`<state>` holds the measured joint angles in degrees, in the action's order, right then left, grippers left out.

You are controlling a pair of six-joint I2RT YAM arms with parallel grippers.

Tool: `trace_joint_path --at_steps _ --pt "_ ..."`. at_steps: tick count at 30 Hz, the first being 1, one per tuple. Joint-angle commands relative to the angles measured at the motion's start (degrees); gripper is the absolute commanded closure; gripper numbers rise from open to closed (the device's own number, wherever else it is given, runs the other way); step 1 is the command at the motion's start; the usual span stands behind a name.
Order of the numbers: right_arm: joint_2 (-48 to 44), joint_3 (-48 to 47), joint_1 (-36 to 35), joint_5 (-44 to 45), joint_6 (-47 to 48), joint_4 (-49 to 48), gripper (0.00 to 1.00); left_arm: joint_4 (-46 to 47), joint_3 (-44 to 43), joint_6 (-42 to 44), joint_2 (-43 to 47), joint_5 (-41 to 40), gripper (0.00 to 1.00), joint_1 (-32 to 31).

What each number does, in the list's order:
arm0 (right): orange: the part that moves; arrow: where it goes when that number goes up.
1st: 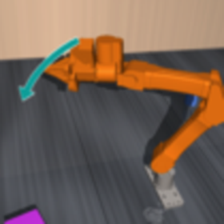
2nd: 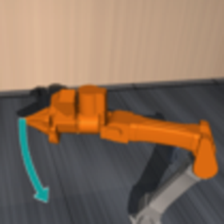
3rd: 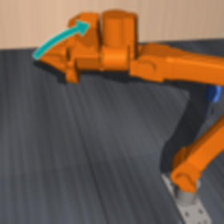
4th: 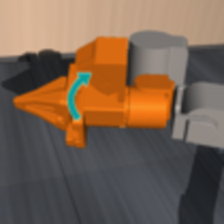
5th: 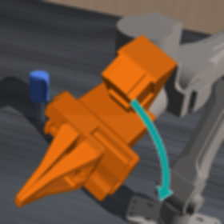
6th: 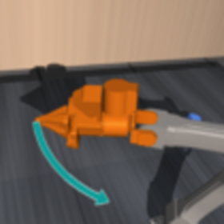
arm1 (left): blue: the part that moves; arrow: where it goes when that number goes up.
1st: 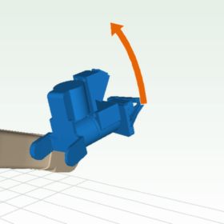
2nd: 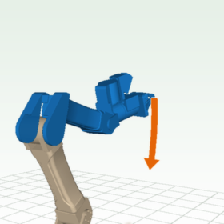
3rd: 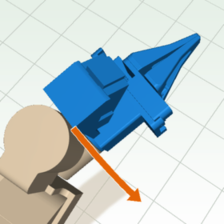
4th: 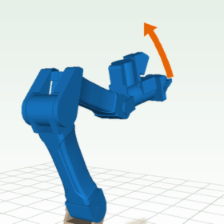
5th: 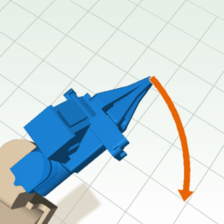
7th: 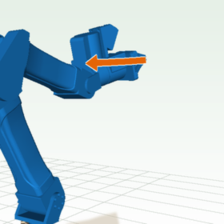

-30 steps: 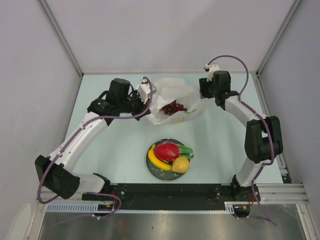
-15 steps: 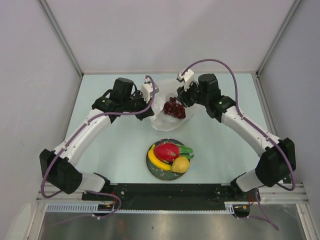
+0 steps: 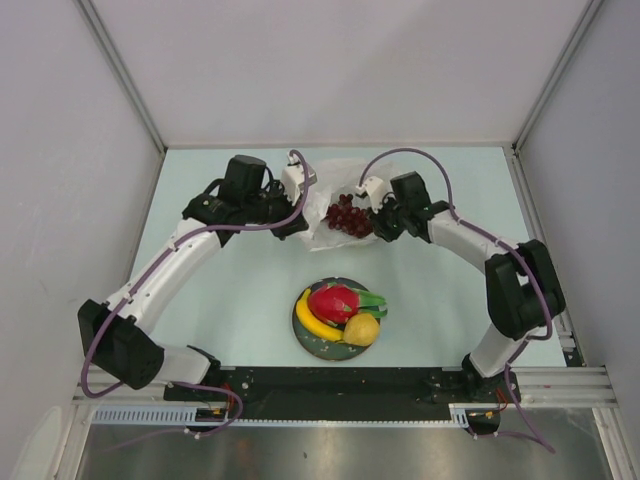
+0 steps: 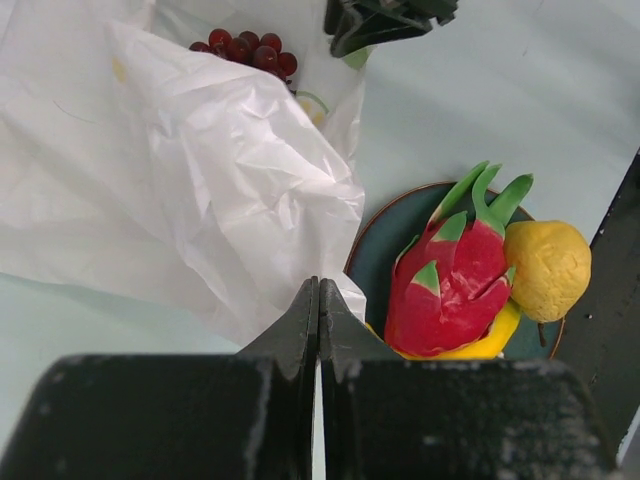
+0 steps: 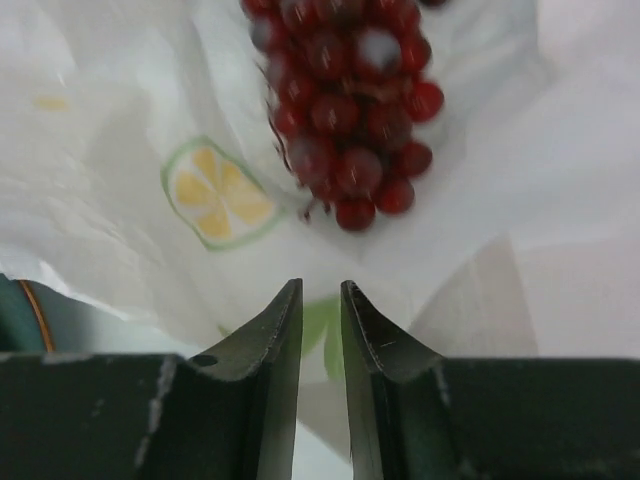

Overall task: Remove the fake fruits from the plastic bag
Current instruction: Adjust the plastic bag at the center of the board.

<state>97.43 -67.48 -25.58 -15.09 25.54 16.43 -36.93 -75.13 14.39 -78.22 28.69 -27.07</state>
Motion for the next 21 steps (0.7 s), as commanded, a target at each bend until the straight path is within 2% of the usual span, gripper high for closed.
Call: trace_joint_path --at_steps 1,10,15,18,21 --pt "-7.8 5.2 1.7 1.0 3.7 1.5 0.74 2.1 -3.1 -1.6 0.6 2.0 1.0 0.0" --pt "-8.5 10.5 -0.8 0.8 3.9 2.2 0.7 0.5 -6.2 -1.7 -4.7 5.1 1.0 -1.0" --pt "-13.0 9.2 -0.8 -1.3 1.3 -1.6 0.73 1.2 -5.7 -2.4 -4.7 3.8 1.0 -1.2" --pt "-14.5 7.4 0.3 -5.7 -1.5 -3.3 0.73 1.3 -5.5 -2.0 -4.2 3.6 1.0 -1.4" --pt "-13.5 7.2 -0.7 -5.3 -2.5 -6.2 0.72 0.9 -5.5 -1.8 -4.4 3.8 1.0 -1.5"
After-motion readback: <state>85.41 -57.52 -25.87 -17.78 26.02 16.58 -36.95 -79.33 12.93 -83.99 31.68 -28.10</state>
